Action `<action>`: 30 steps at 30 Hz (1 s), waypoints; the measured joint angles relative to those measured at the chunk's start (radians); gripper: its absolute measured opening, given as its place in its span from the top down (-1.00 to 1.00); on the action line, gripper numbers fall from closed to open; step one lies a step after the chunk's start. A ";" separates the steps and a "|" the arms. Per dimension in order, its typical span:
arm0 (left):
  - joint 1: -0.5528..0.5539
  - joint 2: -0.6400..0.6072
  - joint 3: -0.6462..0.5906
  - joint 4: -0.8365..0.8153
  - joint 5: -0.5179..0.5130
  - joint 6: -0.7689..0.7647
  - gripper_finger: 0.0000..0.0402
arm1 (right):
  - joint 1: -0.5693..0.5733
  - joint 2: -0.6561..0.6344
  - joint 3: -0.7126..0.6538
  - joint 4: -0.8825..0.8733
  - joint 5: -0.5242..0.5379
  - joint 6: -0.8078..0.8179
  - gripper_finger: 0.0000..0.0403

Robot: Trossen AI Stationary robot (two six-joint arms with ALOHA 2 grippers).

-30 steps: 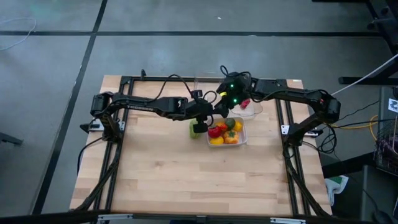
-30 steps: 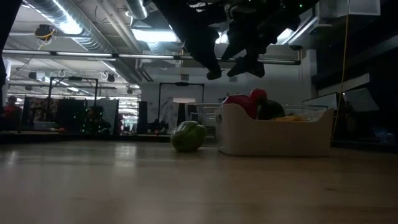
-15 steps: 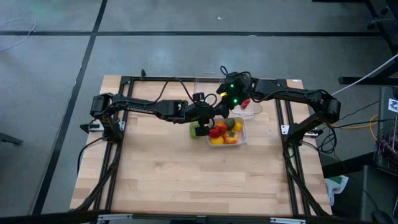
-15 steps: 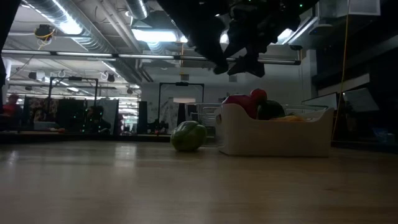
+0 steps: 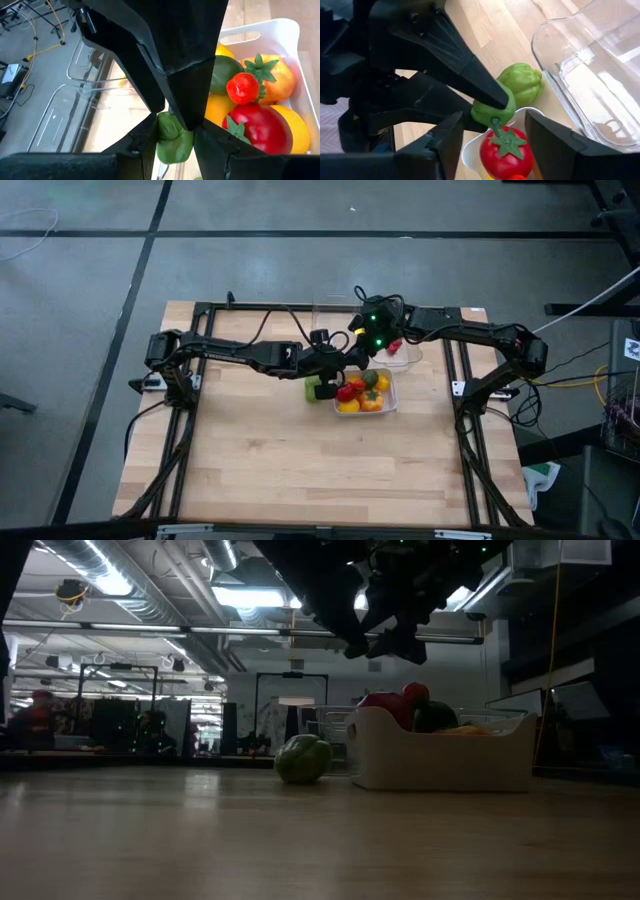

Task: Sort produce into baskets
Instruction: Put the green bell pepper into the right transparent bin

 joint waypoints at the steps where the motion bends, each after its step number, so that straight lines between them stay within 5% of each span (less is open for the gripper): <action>1: 0.000 0.000 0.000 -0.001 0.000 -0.001 0.45 | 0.000 0.000 0.000 0.000 -0.003 0.000 -0.02; 24: 0.000 0.000 0.000 -0.018 0.000 0.023 0.45 | -0.001 0.000 0.000 0.000 -0.016 -0.001 0.95; 30: 0.000 0.000 0.000 -0.018 0.000 0.033 0.45 | -0.002 0.000 0.000 0.001 -0.016 -0.003 0.94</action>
